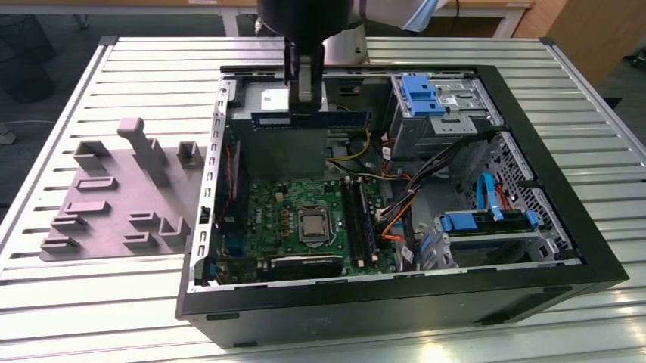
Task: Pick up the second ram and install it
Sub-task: 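Pick up the second ram and move it above second insertion slot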
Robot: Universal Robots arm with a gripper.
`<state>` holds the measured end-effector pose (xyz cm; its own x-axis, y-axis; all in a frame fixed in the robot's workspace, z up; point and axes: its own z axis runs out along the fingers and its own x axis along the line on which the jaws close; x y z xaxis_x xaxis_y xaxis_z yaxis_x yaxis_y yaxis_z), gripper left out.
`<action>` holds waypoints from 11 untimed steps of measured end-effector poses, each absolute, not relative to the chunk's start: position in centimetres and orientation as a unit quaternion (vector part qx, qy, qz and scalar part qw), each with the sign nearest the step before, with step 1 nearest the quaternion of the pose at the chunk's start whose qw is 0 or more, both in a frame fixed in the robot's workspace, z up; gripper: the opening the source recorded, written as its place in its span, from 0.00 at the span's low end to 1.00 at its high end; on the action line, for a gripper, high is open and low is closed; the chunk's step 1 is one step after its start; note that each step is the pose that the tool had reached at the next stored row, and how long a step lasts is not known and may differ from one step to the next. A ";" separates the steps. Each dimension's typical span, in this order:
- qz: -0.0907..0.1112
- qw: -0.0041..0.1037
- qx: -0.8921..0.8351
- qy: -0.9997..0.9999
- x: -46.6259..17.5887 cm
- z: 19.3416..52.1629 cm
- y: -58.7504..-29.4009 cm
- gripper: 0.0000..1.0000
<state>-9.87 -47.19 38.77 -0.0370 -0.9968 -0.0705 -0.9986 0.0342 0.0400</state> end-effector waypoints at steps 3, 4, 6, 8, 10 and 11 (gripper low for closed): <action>0.039 0.012 -0.693 0.720 -9.0 38.8 -47.2 0.14; 0.039 0.012 -0.693 0.720 -8.8 38.8 -47.2 0.14; 0.039 0.012 -0.692 0.721 -8.3 38.7 -47.2 0.14; 0.039 0.012 -0.692 0.721 -7.8 38.7 -47.2 0.14; 0.039 0.012 -0.691 0.722 -7.3 38.7 -47.2 0.14; 0.039 0.012 -0.691 0.722 -7.1 38.7 -47.2 0.14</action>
